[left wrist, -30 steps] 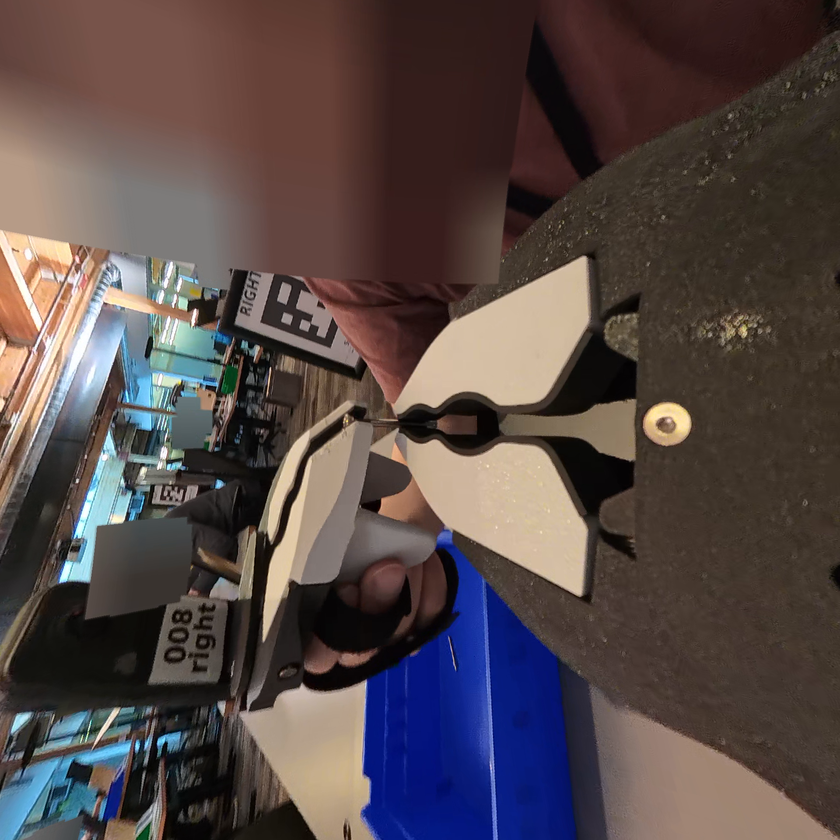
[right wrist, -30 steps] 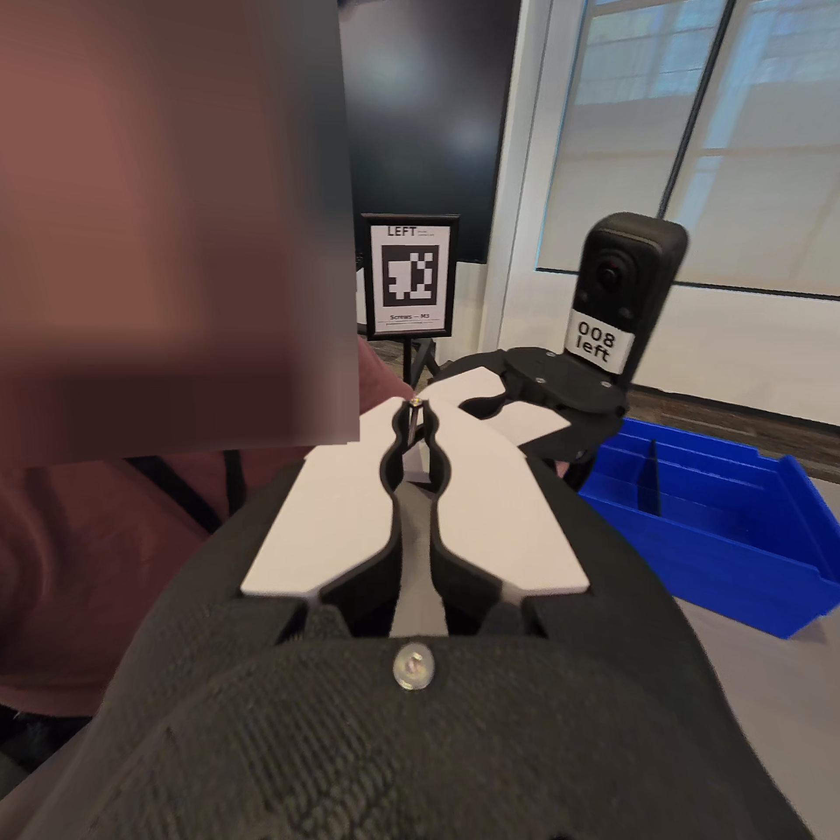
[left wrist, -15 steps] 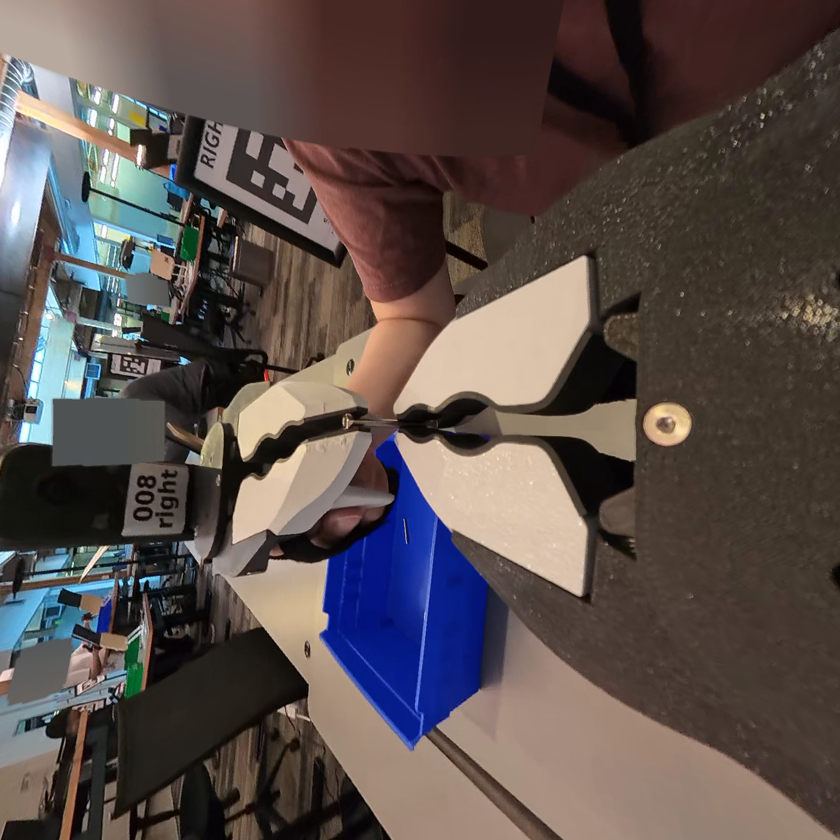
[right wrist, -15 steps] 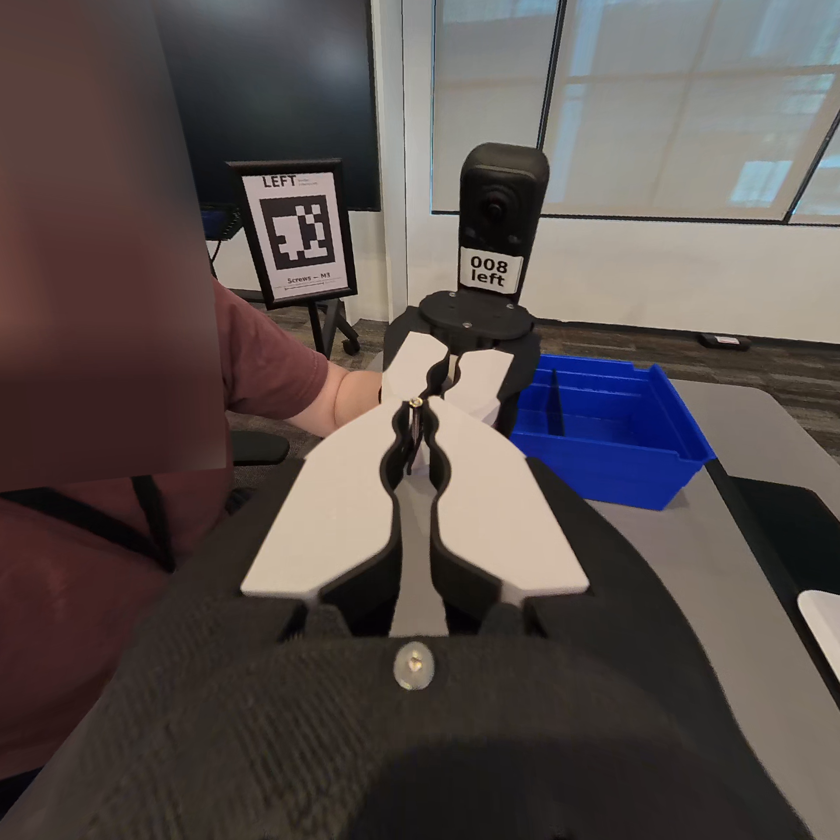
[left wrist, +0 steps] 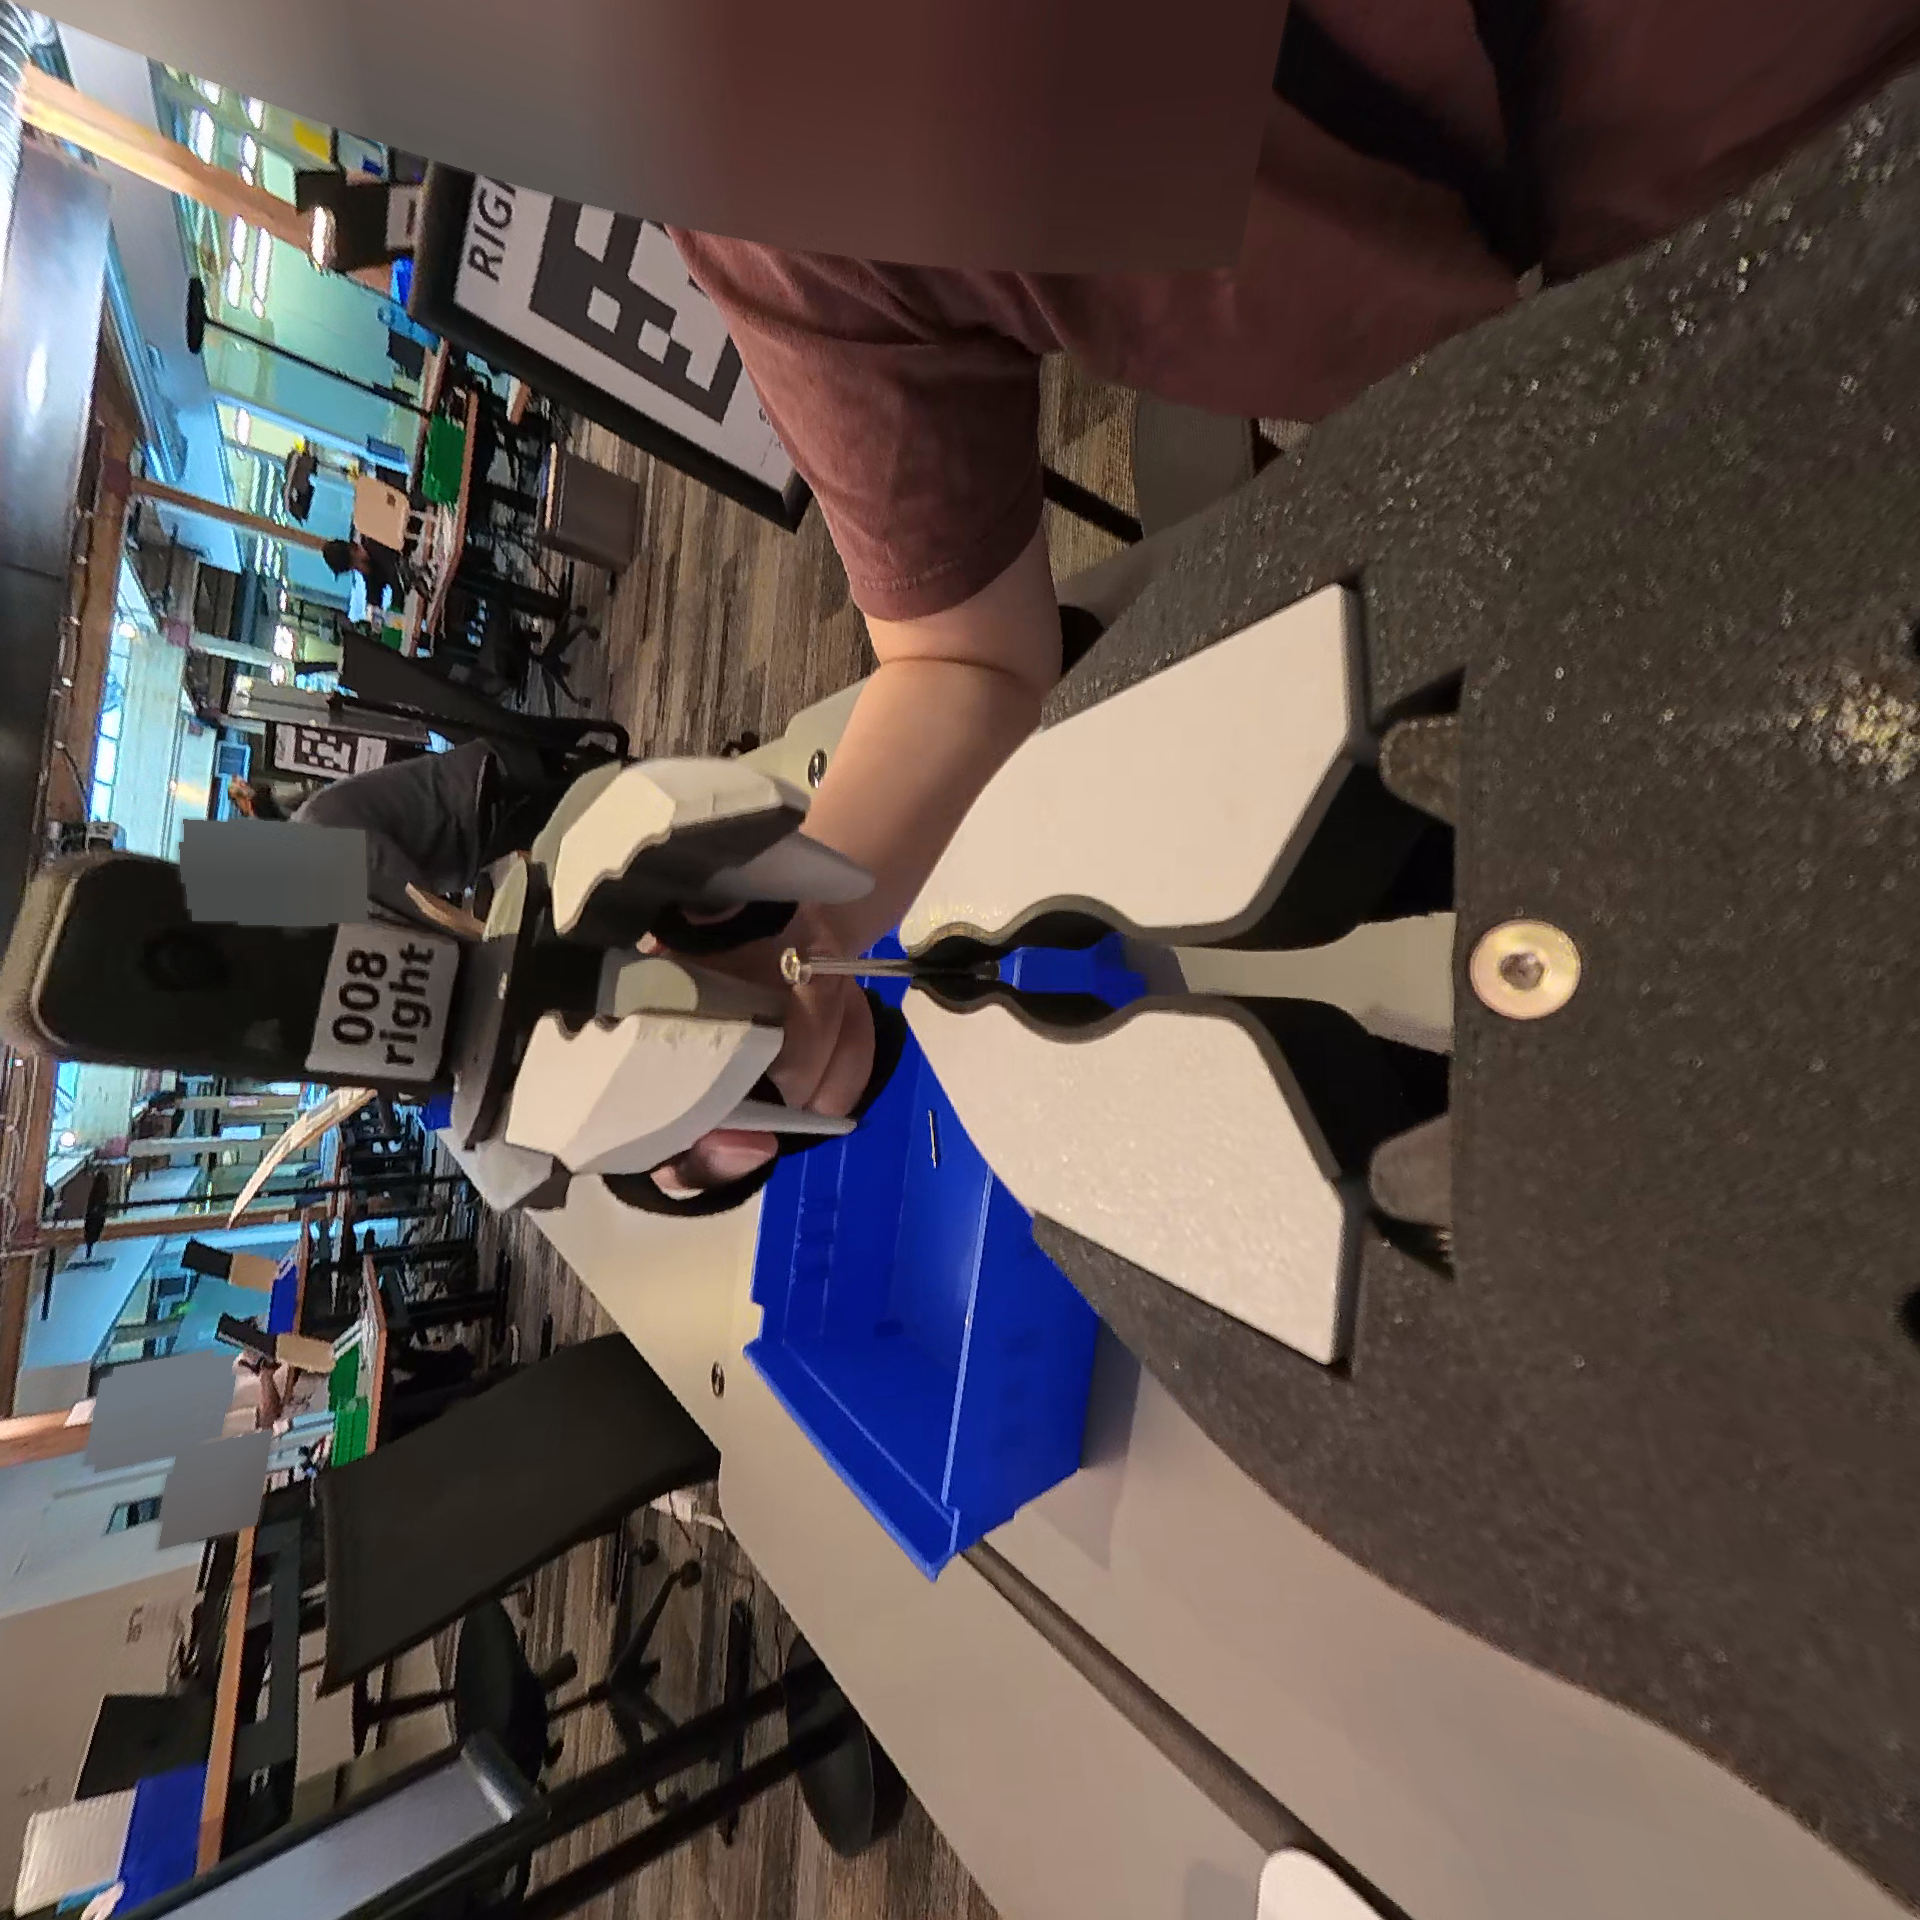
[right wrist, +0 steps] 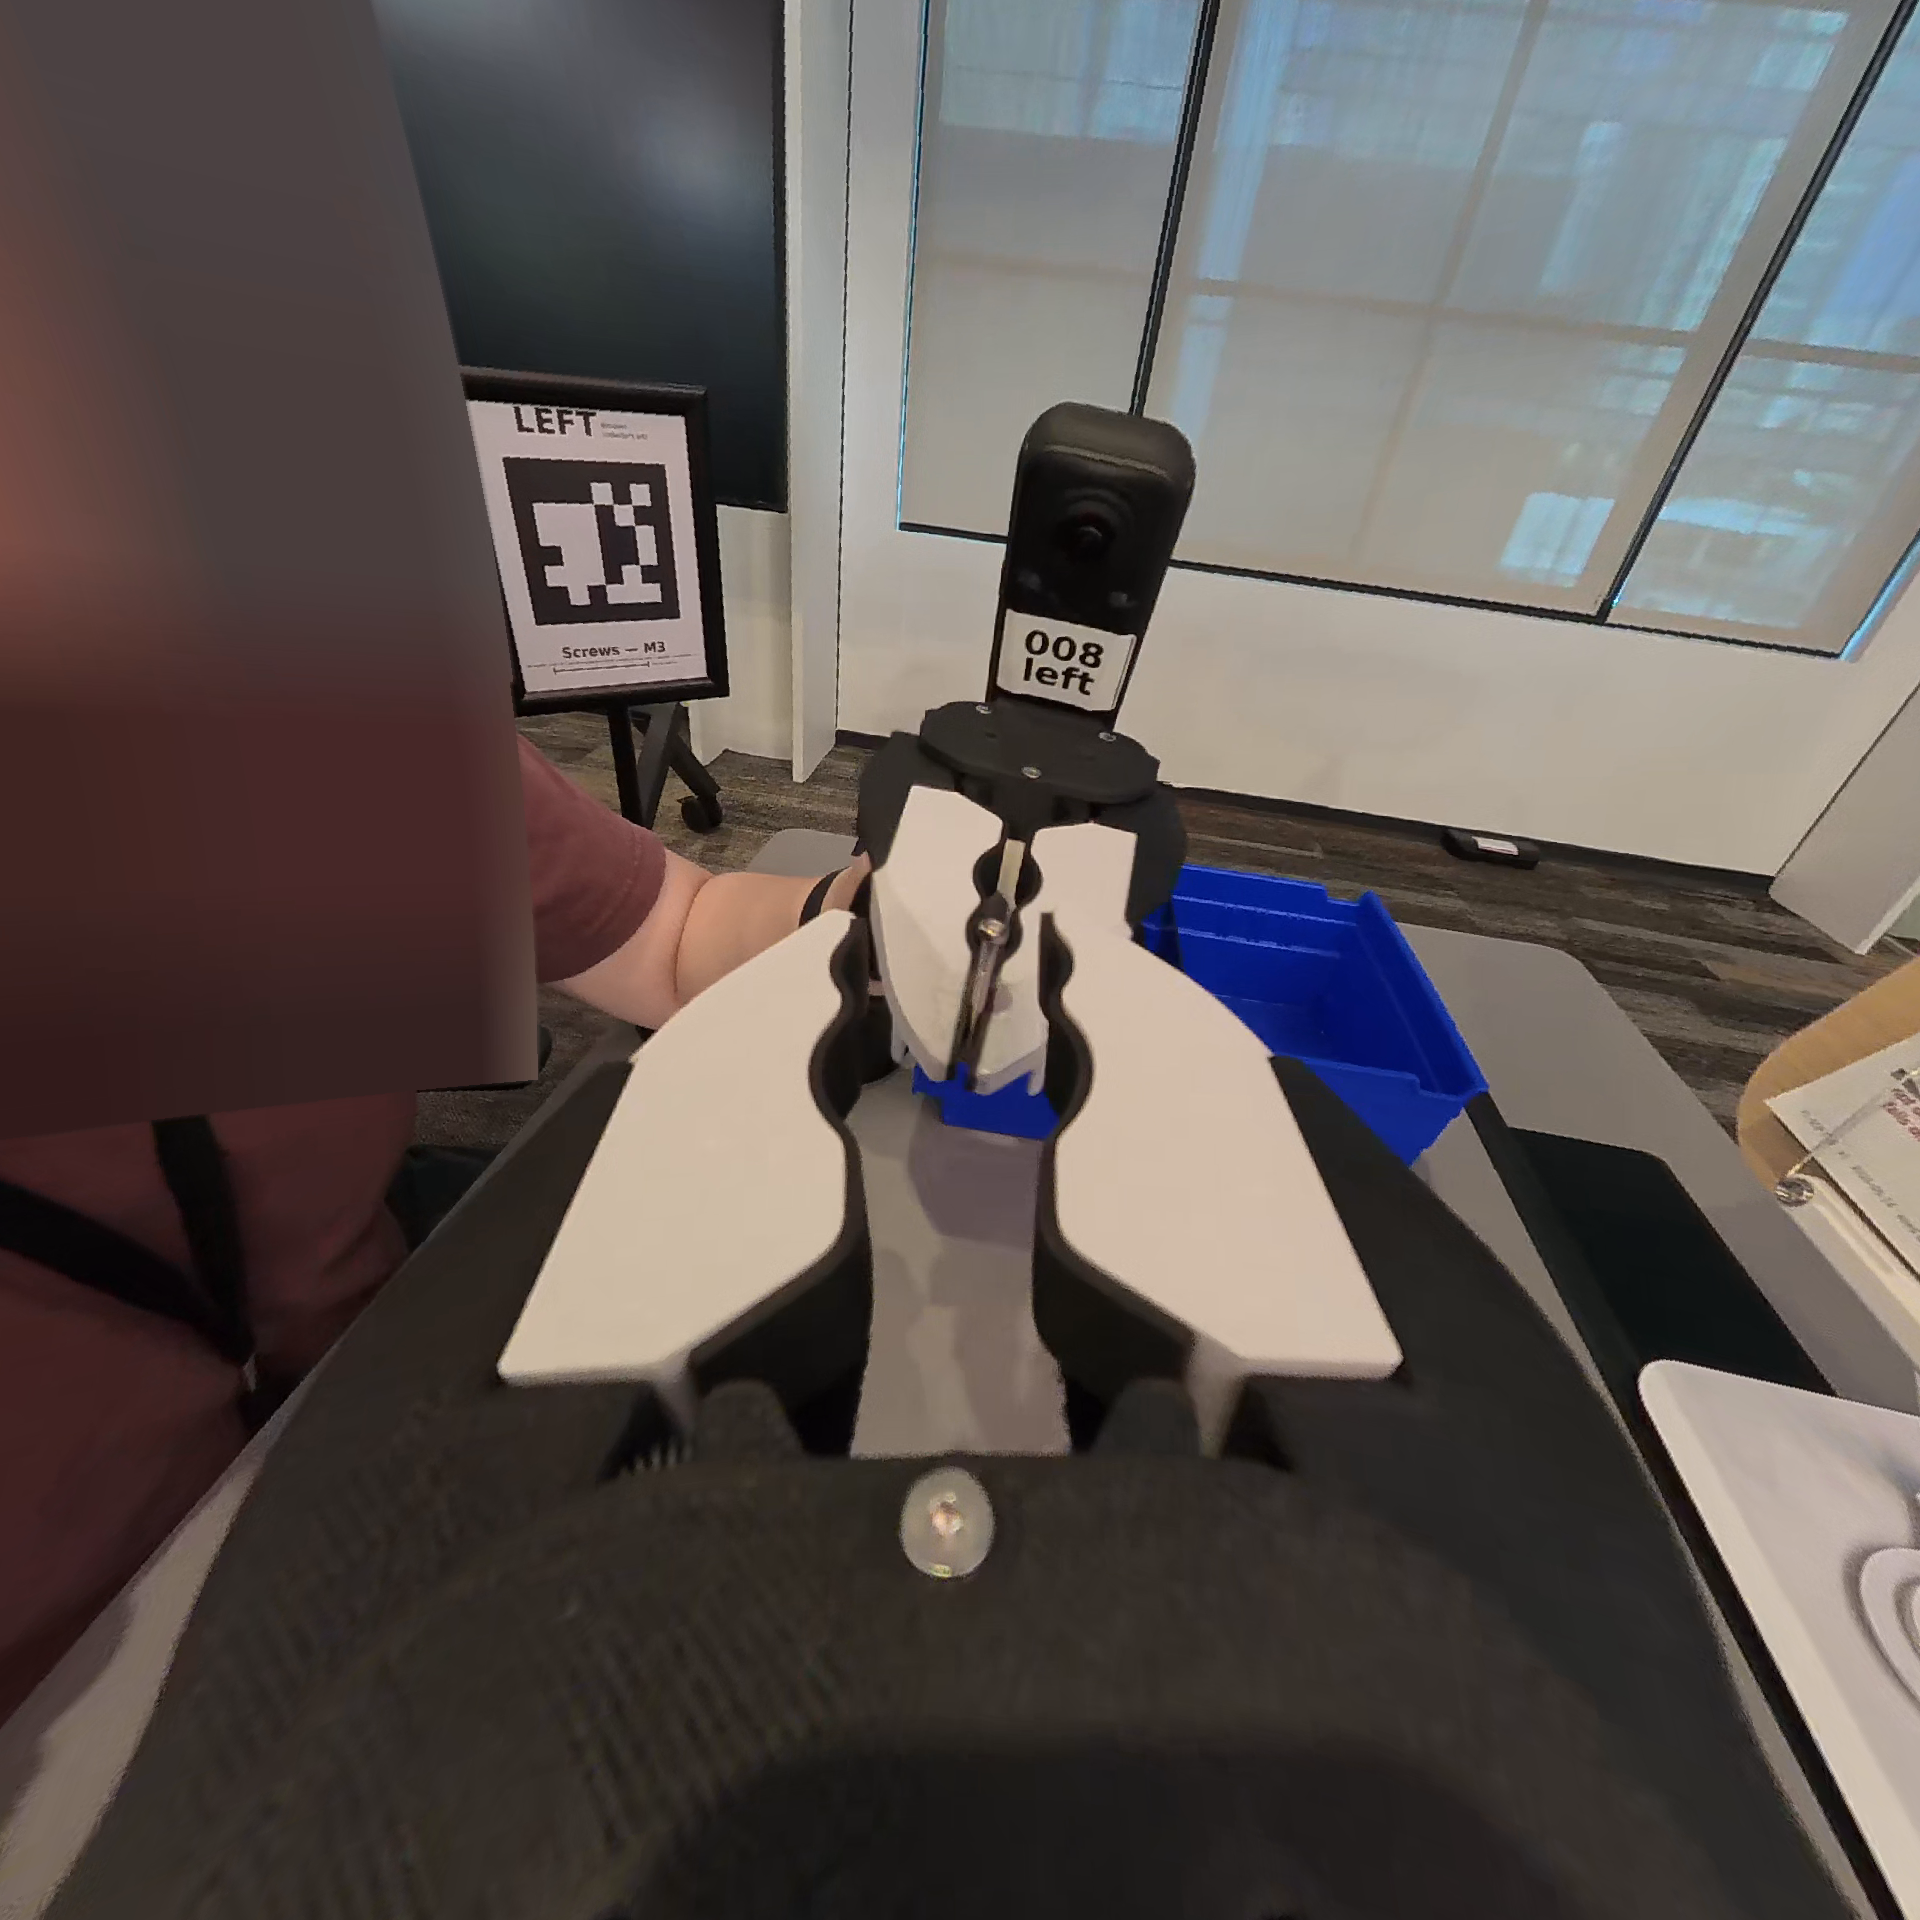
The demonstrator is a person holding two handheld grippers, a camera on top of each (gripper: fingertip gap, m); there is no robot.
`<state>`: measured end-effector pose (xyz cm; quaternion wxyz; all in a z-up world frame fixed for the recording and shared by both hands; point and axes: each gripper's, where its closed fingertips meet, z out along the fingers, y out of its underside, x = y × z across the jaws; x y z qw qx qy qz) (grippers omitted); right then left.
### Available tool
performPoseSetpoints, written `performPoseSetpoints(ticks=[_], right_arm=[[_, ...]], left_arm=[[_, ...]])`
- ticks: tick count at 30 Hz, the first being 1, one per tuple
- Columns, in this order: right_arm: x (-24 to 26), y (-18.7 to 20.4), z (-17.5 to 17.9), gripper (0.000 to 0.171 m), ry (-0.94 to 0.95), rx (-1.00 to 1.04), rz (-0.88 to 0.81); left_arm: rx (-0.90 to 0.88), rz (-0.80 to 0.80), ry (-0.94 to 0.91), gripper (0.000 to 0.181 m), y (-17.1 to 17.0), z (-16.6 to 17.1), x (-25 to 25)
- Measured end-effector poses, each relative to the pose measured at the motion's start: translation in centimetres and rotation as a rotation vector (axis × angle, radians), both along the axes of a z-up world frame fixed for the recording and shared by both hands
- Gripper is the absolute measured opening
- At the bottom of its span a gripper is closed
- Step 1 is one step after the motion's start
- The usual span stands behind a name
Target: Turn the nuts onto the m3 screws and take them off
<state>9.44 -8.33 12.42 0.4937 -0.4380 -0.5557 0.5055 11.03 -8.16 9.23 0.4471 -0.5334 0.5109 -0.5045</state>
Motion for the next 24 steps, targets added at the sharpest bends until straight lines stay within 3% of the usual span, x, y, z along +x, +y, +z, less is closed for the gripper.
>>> performPoseSetpoints(ticks=[8,15,24], right_arm=[[-0.3,0.5,0.1,0.031,0.003,-0.017,-0.038],[-0.2,1.2,-0.1,0.017,0.008,-0.186,0.011],[-0.4,0.9,-0.5,0.009,-0.015,-0.202,0.035]], left_arm=[[0.031,0.028,0.009,0.002,0.2,-0.1,0.1],[0.038,0.042,0.025,0.002,0.4,-0.3,0.1],[0.034,0.040,0.029,0.002,0.4,-0.4,0.2]])
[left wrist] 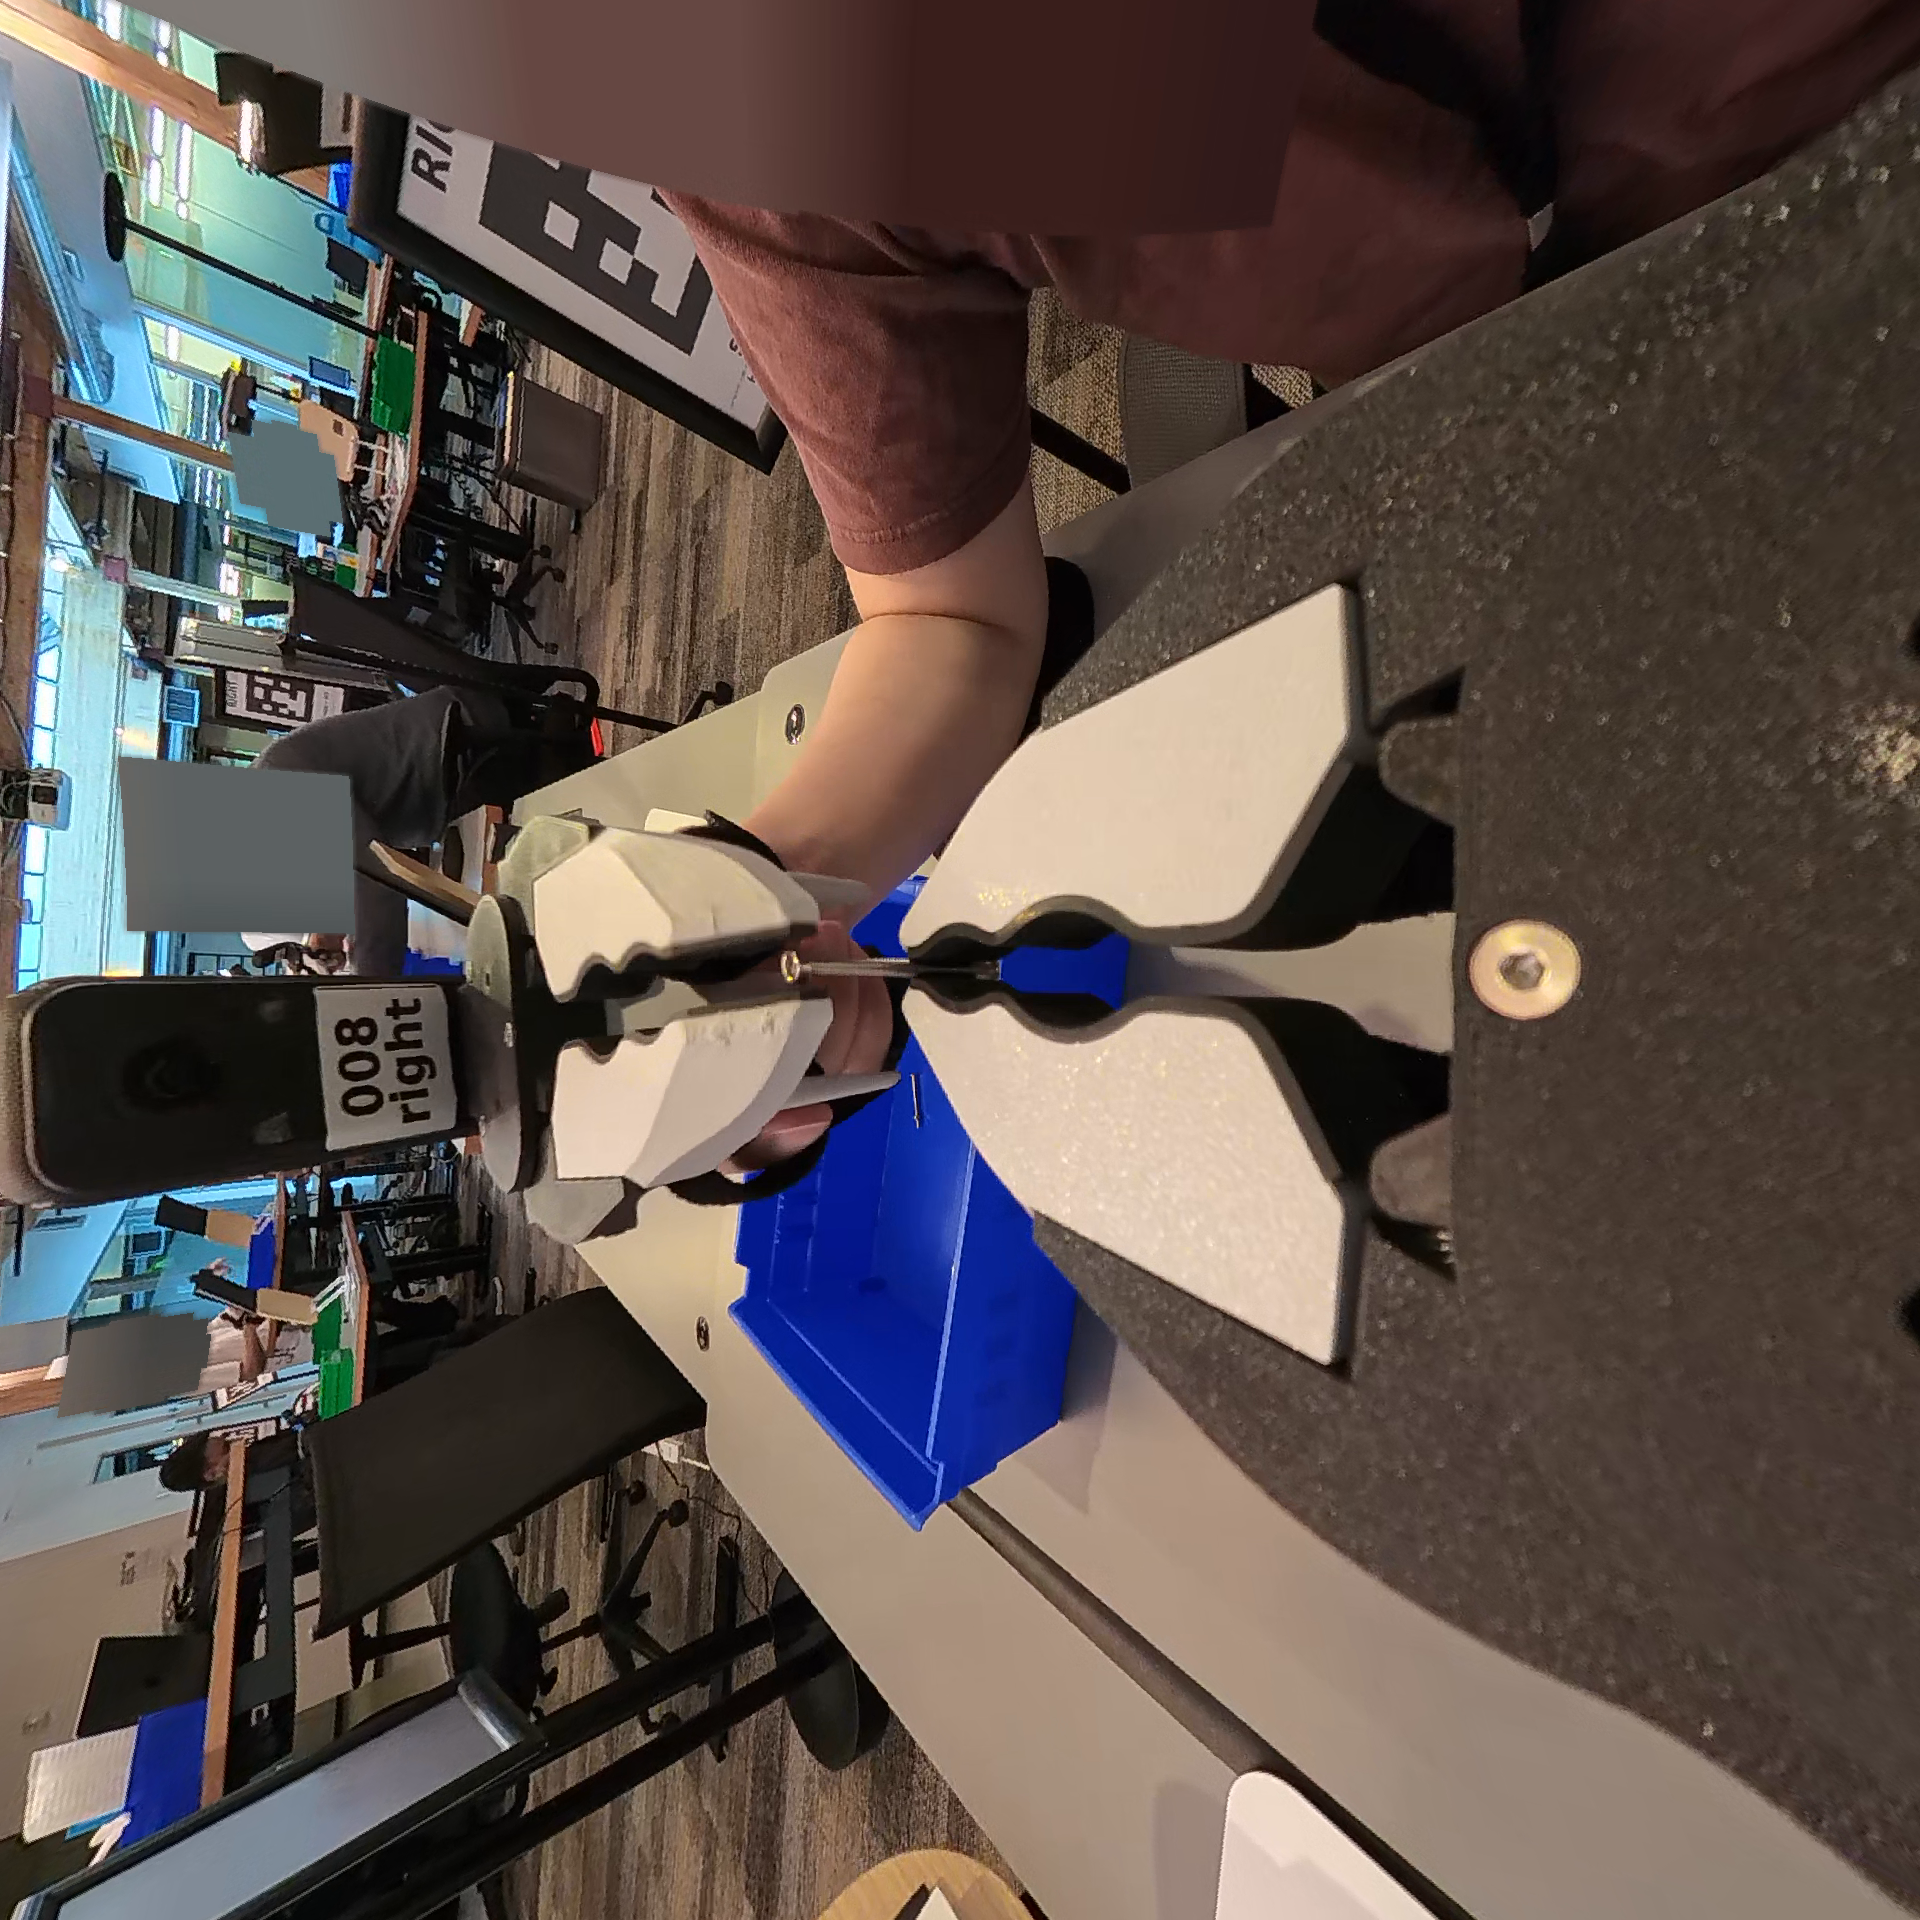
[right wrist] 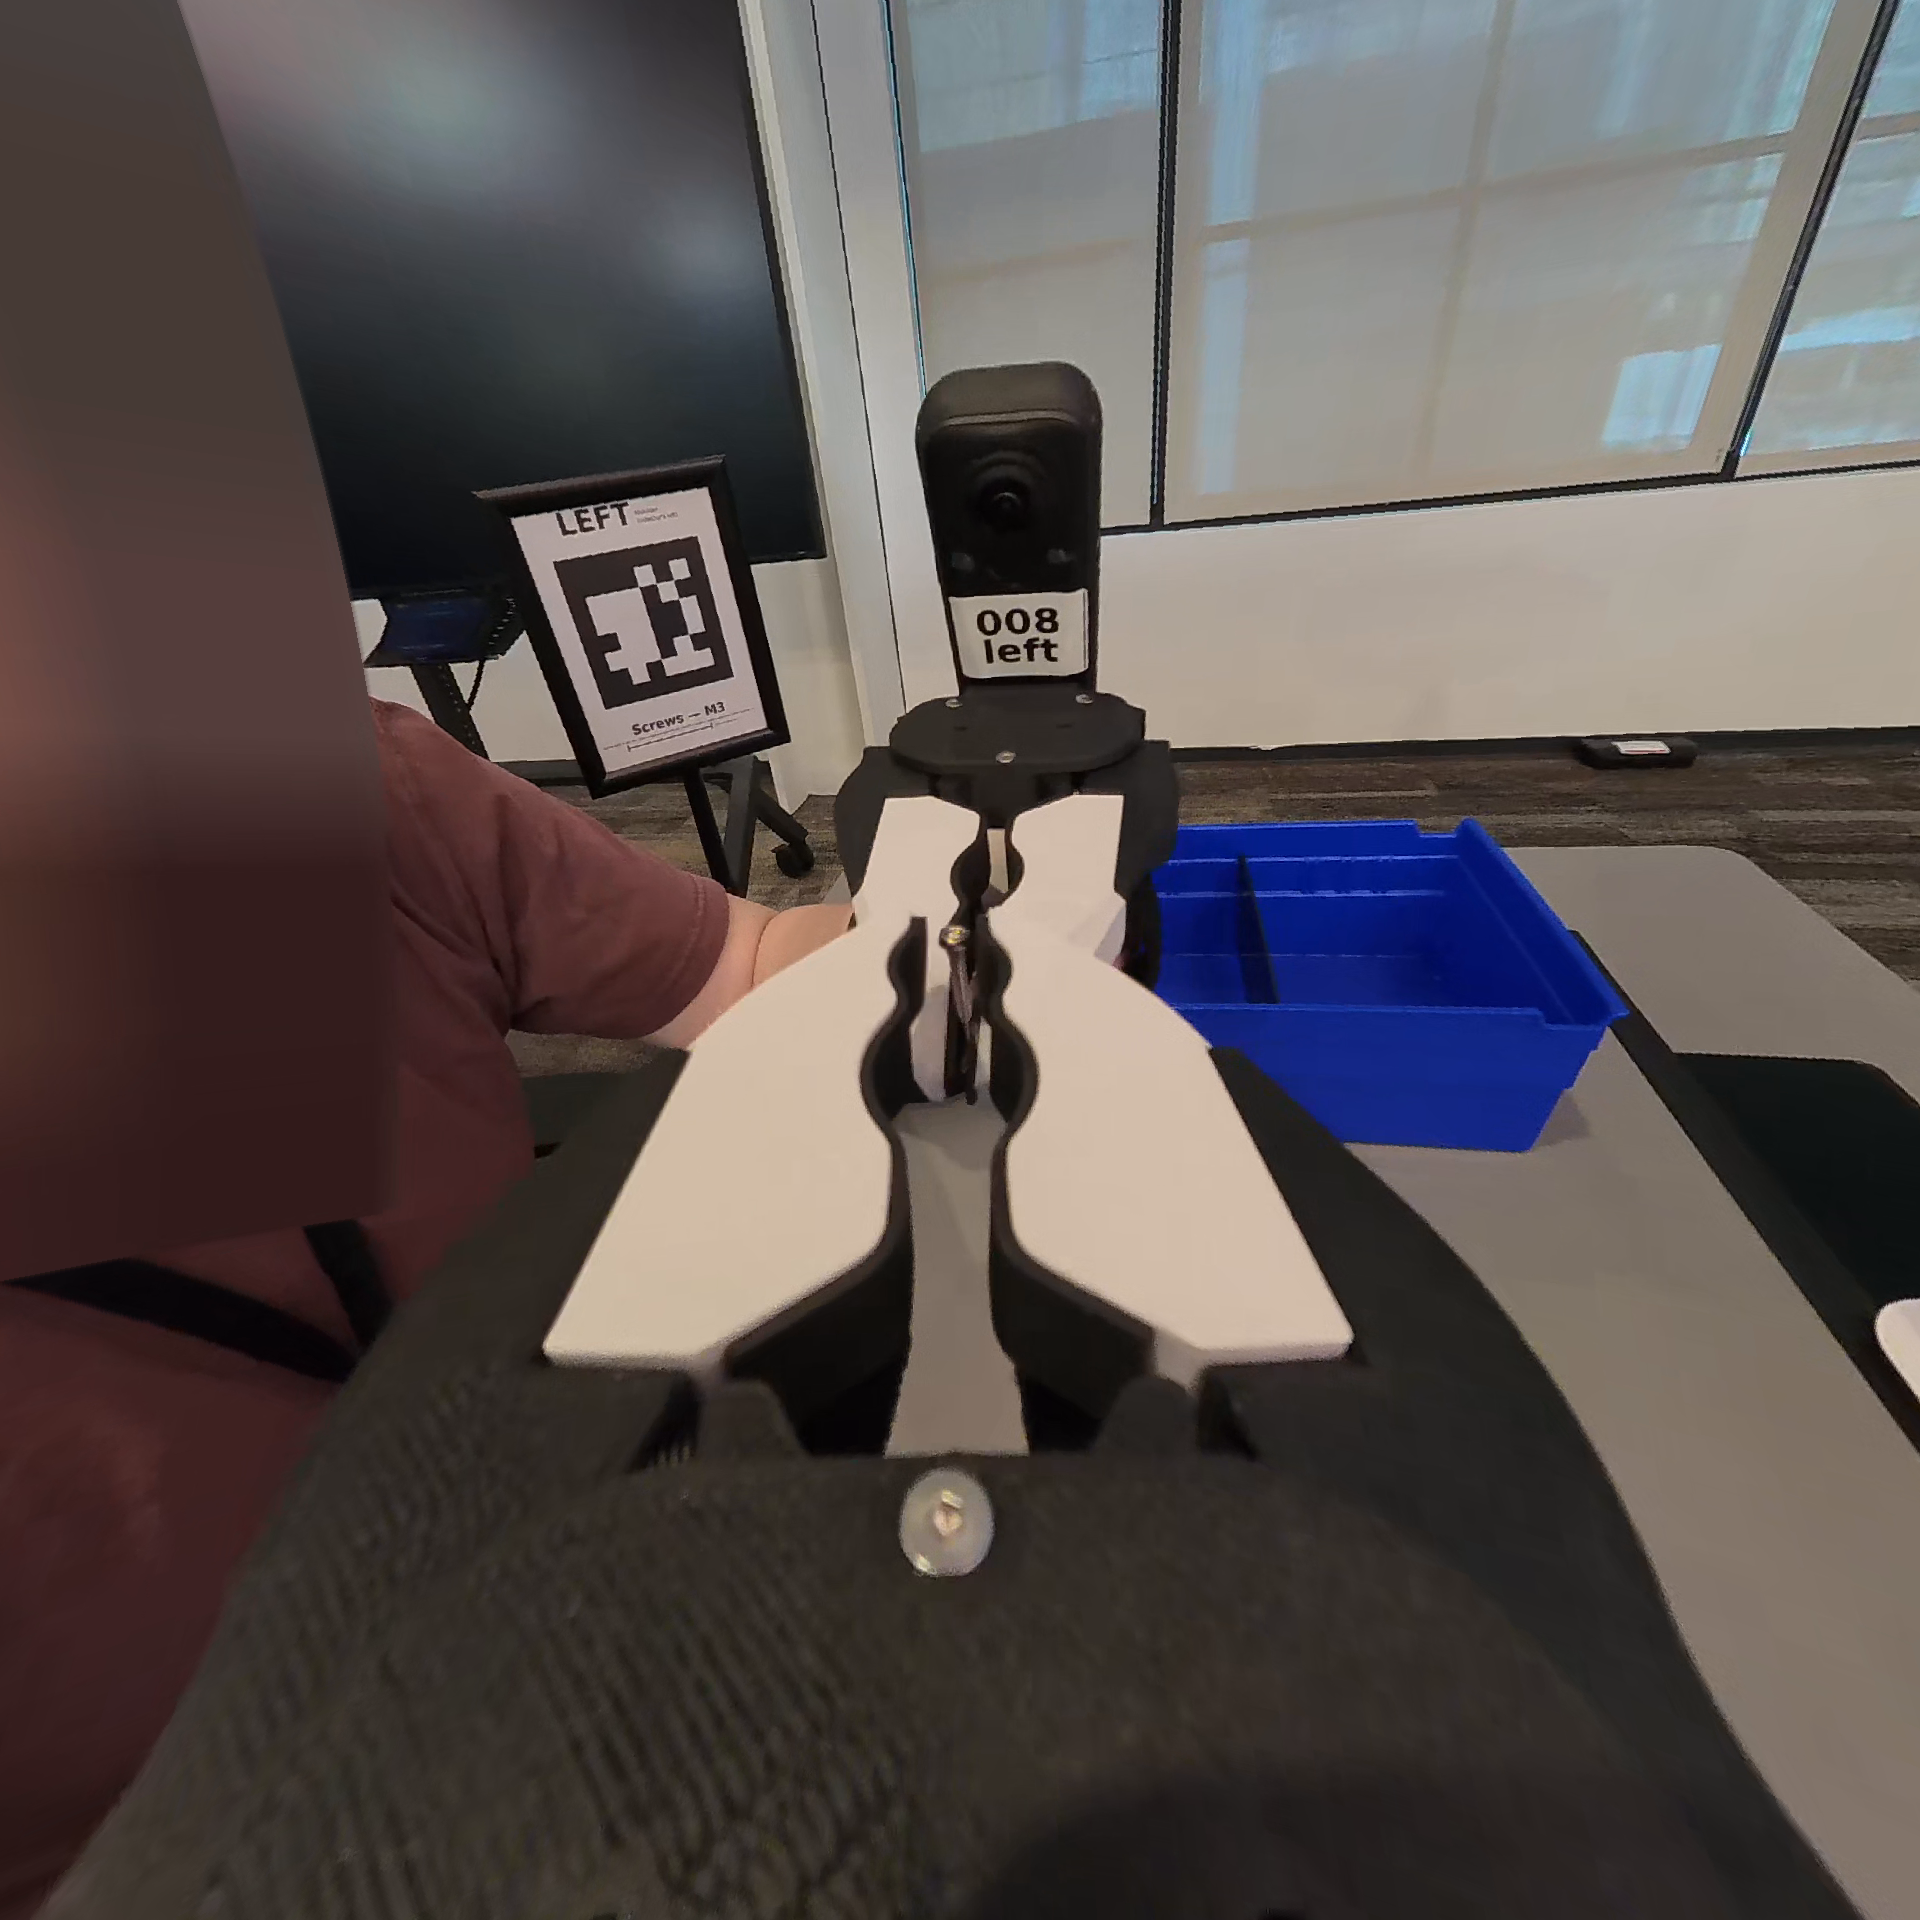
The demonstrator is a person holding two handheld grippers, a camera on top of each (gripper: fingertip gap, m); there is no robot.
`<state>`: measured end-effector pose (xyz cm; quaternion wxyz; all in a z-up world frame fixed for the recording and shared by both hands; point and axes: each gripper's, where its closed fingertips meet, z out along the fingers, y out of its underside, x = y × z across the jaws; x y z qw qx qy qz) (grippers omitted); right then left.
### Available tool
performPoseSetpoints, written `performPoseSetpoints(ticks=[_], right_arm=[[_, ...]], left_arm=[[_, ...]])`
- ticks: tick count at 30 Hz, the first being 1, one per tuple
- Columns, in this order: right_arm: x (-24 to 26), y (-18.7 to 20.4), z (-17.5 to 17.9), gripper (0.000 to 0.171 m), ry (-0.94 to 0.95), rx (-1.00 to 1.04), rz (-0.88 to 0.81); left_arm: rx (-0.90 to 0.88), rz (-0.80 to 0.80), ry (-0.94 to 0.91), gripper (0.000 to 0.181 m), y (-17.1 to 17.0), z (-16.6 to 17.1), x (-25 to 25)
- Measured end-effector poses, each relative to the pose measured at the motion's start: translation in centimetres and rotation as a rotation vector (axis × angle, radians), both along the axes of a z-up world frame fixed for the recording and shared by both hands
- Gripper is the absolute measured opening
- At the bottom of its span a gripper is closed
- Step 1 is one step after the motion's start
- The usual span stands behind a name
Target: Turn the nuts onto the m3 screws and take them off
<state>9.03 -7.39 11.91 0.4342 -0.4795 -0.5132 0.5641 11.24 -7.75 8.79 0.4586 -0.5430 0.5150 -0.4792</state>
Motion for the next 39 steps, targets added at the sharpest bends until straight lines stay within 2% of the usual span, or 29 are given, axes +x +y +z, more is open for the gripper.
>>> performPoseSetpoints(ticks=[8,16,21,28,34,39], right_arm=[[0.1,-0.4,-0.1,0.006,0.008,0.027,0.032],[0.8,-6.3,1.1,0.006,0.162,0.067,0.404],[0.8,-7.8,1.4,0.006,0.219,0.039,0.505],[0.8,-8.8,1.5,0.006,0.270,-0.001,0.597],[0.6,-8.6,1.5,0.006,0.275,-0.026,0.599],[0.1,-7.1,1.5,0.006,0.247,0.018,0.457]], left_arm=[[-0.012,-0.038,-0.004,0.002,-0.6,0.0,0.1],[-0.229,-0.512,-0.107,0.002,-7.2,1.5,0.0],[-0.336,-0.662,-0.156,0.002,-8.8,1.9,-0.2],[-0.408,-0.786,-0.194,0.002,-9.9,2.1,-0.6],[-0.359,-0.749,-0.189,0.002,-9.7,2.1,-0.6],[-0.277,-0.609,-0.168,0.002,-8.3,2.0,-0.3]])
